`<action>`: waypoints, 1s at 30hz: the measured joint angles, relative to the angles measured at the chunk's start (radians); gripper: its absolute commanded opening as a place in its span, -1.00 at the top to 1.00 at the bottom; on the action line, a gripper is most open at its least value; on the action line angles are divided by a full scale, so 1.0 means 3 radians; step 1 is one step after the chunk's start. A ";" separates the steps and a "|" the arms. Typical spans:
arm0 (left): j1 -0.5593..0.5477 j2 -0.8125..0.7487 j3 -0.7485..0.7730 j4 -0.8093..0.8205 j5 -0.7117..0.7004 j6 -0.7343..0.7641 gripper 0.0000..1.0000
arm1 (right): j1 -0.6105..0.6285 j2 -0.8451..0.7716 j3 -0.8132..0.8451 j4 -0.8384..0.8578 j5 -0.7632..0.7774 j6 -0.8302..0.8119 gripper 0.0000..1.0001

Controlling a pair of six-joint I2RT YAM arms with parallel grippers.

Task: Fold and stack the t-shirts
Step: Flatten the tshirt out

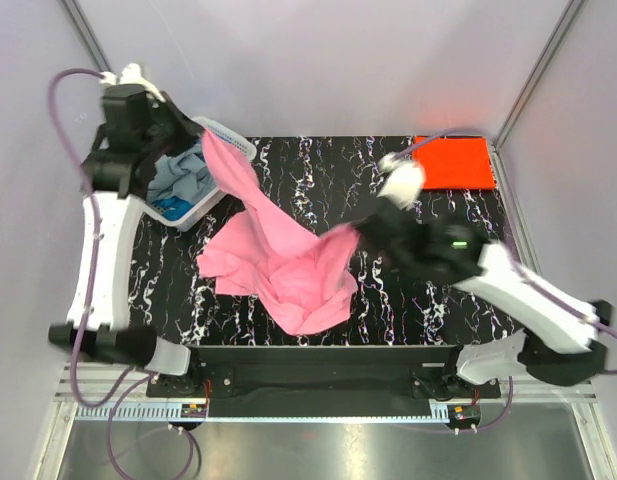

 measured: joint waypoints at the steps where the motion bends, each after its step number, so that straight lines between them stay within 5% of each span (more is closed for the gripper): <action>1: 0.0000 -0.0144 0.0011 0.0081 0.0053 -0.0106 1.00 | -0.0057 -0.0103 0.0209 0.0005 0.0146 -0.0137 1.00; 5: 0.0000 -0.0638 0.0281 0.0333 0.0197 -0.0518 1.00 | -0.0112 -0.0636 0.0778 0.0296 0.0603 -0.0833 1.00; 9: 0.0000 -0.1041 0.0510 0.0547 0.0287 -0.0818 1.00 | -0.0112 -0.1385 0.0732 0.0858 0.0654 -0.1451 1.00; 15: 0.0000 -0.1563 0.0548 0.0421 0.0292 -0.0980 1.00 | -0.0113 -0.2182 0.0855 0.1097 0.0537 -0.1644 1.00; 24: 0.0000 -0.1443 0.0431 0.0212 0.0318 -0.0893 1.00 | -0.0114 -0.1731 0.1175 0.0824 0.0909 -0.2003 1.00; 30: 0.0000 -0.0712 0.0498 0.0167 0.0319 -0.0699 1.00 | -0.0114 -0.1033 0.0628 0.1536 0.1471 -0.3038 1.00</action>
